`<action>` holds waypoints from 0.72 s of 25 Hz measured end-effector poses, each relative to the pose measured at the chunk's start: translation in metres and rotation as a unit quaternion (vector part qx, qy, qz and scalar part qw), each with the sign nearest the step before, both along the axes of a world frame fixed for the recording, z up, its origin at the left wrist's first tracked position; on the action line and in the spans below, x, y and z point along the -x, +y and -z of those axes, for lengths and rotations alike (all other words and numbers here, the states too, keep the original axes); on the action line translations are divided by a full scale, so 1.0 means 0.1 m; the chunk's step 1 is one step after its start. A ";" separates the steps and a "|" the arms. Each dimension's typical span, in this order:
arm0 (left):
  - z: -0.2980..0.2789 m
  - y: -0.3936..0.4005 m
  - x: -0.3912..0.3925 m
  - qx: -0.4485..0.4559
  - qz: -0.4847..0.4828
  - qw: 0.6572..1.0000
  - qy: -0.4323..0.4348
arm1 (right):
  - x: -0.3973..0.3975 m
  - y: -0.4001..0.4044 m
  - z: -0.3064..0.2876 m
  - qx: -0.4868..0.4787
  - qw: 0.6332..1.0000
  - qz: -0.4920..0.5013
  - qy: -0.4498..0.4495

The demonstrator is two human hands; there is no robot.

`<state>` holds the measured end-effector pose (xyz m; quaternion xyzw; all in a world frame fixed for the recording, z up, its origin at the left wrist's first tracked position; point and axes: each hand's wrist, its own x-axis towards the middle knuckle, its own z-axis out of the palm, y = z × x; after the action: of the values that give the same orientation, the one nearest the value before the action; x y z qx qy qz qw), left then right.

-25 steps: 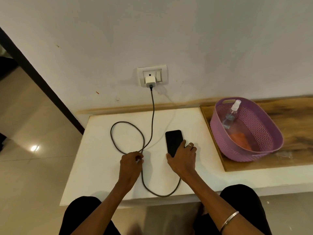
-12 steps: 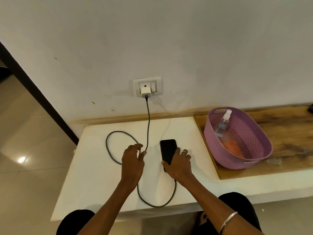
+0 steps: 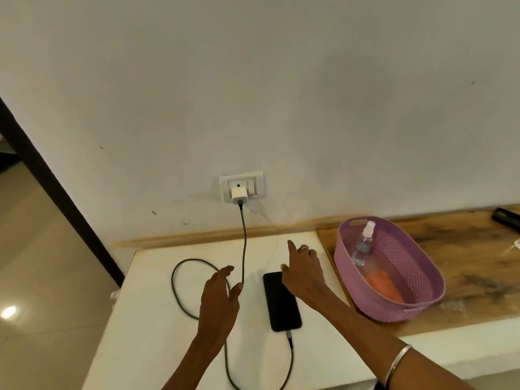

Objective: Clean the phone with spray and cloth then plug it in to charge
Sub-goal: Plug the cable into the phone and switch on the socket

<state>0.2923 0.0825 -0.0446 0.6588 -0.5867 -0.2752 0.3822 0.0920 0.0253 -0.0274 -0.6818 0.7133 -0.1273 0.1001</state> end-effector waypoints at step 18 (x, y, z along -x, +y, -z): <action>-0.26 -0.39 0.01 0.019 -0.014 1.000 0.020 | -0.52 -1.08 -0.60 0.035 0.988 -0.102 0.115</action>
<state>0.2915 0.0432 -0.0187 0.6537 -0.5748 -0.2717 0.4103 0.1439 -0.0824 0.0322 -0.7639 0.6424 -0.0618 0.0061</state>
